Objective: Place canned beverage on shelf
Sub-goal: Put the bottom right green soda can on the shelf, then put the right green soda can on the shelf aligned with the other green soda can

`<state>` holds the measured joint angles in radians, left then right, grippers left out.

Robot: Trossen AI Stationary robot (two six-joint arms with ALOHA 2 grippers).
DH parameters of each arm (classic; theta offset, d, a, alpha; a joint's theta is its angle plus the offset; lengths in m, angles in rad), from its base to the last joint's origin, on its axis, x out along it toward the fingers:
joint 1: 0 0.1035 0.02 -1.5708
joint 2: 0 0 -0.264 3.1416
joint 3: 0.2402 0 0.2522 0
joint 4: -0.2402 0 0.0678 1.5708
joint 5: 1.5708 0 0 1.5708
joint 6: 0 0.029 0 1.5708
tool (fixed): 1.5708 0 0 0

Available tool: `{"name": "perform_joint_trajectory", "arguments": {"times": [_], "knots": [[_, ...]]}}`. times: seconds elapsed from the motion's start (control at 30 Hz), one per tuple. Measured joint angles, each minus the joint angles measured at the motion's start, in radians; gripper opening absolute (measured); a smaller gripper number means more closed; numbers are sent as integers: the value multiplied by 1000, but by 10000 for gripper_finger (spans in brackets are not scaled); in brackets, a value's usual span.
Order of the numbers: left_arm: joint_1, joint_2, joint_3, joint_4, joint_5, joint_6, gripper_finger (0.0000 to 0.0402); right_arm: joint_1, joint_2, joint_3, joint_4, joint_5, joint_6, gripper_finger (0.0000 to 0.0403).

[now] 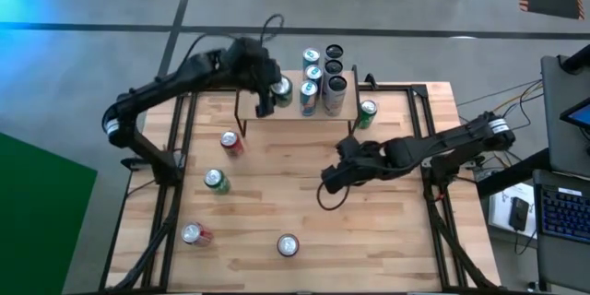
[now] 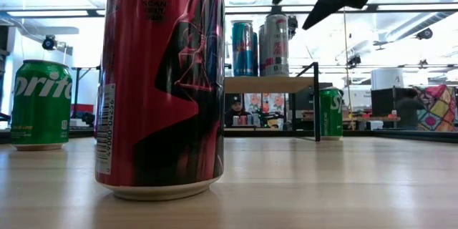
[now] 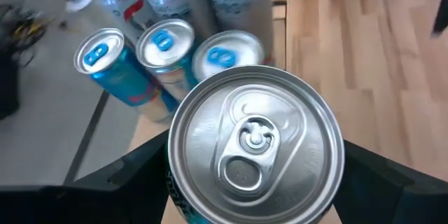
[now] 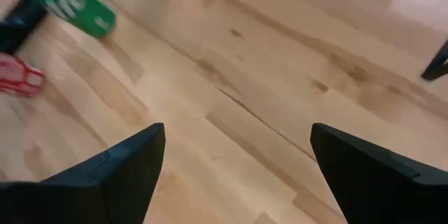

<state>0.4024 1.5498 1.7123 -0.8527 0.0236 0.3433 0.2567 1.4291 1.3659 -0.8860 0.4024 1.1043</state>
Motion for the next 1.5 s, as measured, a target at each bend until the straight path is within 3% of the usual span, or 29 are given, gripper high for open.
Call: {"name": "perform_joint_trajectory", "arguments": {"times": [0.13,0.33,0.7,0.87,1.0,1.13,1.27,1.5], "knots": [[127,50,0,50,174,163,294,5,-41,-1,-8,15,21,340],[258,152,8,109,283,239,295,36,-102,-2,-91,44,115,329],[360,248,14,123,365,324,295,69,-252,-3,-377,54,322,327],[364,257,16,131,372,297,305,64,-290,-6,-395,175,322,327],[366,262,16,139,362,254,337,59,-296,-6,-395,275,270,327],[366,263,33,149,330,240,374,20,-301,-4,-443,265,288,327],[367,262,93,143,319,216,396,-50,-311,-4,-558,163,272,327],[367,260,322,6,313,169,389,-288,-372,-58,-623,88,-10,327]]}}
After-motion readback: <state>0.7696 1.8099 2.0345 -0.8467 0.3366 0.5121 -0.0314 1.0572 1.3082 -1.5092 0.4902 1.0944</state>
